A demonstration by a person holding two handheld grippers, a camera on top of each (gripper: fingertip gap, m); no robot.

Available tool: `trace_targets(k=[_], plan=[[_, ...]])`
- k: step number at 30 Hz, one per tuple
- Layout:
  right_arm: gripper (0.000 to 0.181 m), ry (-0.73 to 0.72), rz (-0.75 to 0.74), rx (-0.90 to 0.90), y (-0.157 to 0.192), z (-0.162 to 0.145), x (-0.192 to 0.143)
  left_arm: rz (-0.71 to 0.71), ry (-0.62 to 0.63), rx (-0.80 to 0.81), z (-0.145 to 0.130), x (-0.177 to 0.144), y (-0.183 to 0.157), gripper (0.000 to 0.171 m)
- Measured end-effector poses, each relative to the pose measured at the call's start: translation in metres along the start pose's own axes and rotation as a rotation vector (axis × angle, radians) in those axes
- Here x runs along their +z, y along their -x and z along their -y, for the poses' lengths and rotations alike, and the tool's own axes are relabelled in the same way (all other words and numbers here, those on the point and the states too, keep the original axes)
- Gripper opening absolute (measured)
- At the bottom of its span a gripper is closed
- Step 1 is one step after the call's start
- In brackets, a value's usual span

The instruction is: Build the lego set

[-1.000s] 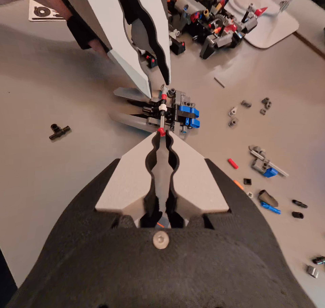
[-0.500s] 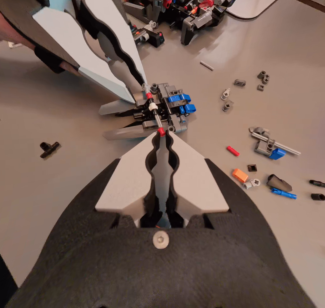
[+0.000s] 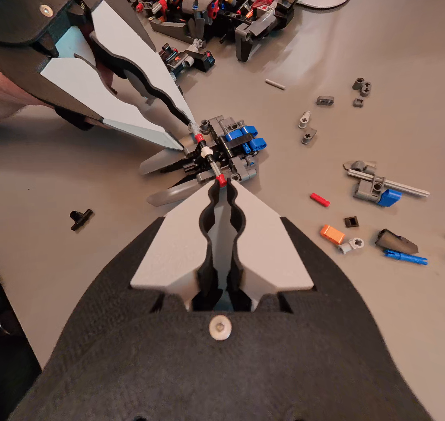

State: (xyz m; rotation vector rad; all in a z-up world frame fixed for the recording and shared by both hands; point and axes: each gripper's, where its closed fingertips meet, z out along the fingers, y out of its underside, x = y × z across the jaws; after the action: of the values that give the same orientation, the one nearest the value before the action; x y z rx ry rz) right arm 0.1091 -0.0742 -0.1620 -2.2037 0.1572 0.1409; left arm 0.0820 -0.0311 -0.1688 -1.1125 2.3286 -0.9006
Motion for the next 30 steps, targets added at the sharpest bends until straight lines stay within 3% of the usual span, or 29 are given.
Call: trace_targets(k=[24, 30], plan=[[0.004, 0.012, 0.055, -0.016, 0.0, 0.006, 0.005, 0.052, -0.044, 0.028, 0.003, 0.006, 0.01, 0.005], [0.022, 0.055, 0.174, -0.038, 0.005, 0.002, -0.01, 0.038, -0.019, 0.055, 0.004, 0.005, 0.013, 0.009]])
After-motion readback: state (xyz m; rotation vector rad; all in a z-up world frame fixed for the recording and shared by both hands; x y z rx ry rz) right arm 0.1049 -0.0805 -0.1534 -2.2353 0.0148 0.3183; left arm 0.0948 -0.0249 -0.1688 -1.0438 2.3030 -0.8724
